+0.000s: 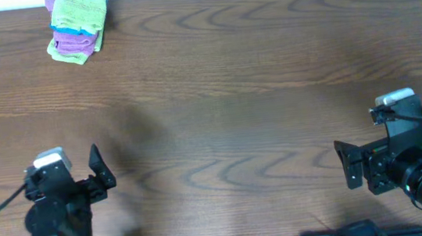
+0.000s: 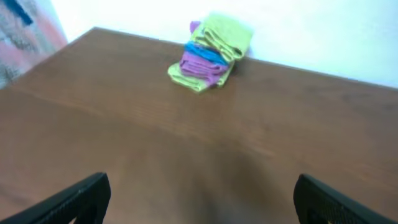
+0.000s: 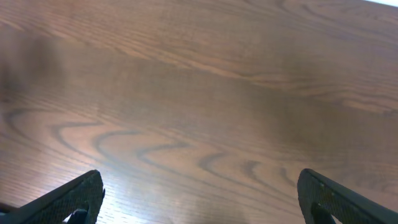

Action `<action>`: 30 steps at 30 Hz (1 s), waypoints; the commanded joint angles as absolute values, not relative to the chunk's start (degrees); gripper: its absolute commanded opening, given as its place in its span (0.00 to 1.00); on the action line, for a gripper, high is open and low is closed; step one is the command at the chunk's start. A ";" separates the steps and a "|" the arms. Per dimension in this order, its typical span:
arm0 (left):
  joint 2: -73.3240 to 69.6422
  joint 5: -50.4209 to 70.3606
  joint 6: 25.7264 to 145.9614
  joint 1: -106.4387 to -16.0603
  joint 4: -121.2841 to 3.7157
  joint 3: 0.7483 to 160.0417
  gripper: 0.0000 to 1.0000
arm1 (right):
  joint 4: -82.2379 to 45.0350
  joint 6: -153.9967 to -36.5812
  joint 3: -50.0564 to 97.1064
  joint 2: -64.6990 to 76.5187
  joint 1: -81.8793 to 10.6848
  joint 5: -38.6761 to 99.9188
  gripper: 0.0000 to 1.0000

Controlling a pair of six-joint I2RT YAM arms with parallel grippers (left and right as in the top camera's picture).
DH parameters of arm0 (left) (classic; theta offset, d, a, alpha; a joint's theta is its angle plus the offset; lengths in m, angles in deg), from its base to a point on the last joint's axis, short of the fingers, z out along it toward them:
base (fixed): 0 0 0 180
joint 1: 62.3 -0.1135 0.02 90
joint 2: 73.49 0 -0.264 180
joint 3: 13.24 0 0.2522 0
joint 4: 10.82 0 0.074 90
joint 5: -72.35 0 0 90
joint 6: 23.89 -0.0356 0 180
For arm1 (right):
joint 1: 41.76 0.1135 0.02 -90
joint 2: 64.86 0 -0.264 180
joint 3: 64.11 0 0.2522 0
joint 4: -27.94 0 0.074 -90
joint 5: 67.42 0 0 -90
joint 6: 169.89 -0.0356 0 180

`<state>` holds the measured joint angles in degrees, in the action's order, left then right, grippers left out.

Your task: Fold the cloth

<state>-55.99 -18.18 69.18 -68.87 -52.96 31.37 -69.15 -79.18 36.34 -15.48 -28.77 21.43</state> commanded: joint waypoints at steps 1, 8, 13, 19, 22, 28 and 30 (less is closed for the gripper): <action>-59.14 -19.56 68.89 -68.76 -48.68 24.16 0.95 | -69.21 -79.16 36.37 -15.48 -28.29 20.88 0.99; -63.49 -19.58 71.49 -68.76 -43.12 14.74 0.95 | -69.21 -79.16 36.37 -15.48 -28.29 20.88 0.99; -66.59 -19.58 71.49 -68.74 -42.53 11.35 0.95 | -69.21 -79.16 36.37 -15.48 -28.29 20.88 0.99; -70.66 -19.58 73.72 -68.65 -41.75 7.35 0.95 | -69.21 -79.16 36.37 -15.48 -28.29 20.88 0.99; -72.27 -19.56 74.14 -68.65 -41.05 5.56 0.95 | -69.21 -79.16 36.37 -15.48 -28.29 20.88 0.99; -73.30 -19.58 75.39 -68.45 -40.92 5.49 0.95 | -69.21 -79.16 36.37 -15.48 -28.29 20.88 0.99; -73.28 -19.58 75.39 -67.49 -40.85 5.49 0.95 | -69.21 -79.16 36.37 -15.48 -28.29 20.88 0.99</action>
